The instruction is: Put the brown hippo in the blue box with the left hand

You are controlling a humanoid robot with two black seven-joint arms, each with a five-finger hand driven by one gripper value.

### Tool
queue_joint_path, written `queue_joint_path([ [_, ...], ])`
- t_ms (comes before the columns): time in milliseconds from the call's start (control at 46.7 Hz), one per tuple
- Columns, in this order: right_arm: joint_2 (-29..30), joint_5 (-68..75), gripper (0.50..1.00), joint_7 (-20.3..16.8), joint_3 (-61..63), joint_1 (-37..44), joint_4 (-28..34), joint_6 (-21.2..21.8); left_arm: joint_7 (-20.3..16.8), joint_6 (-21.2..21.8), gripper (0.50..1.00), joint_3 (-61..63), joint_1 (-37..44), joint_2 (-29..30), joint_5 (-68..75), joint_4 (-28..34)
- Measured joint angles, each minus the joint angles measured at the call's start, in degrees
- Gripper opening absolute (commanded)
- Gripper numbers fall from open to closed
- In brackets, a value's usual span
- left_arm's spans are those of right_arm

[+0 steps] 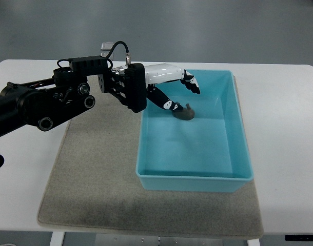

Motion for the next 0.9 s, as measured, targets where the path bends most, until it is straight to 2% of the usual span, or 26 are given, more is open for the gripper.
queue_joint_path([
  [407, 0.0, 0.0, 0.936, 0.0, 0.0, 0.0, 0.0, 0.0, 0.1, 0.6, 0.981, -0.2, 0.6, -1.1, -0.7, 1.9],
  [899, 0.0, 0.0, 0.936, 0.0, 0.0, 0.0, 0.0, 0.0, 0.0, 2.2, 0.994, -5.5, -2.1, -2.1, -6.8, 18.4],
])
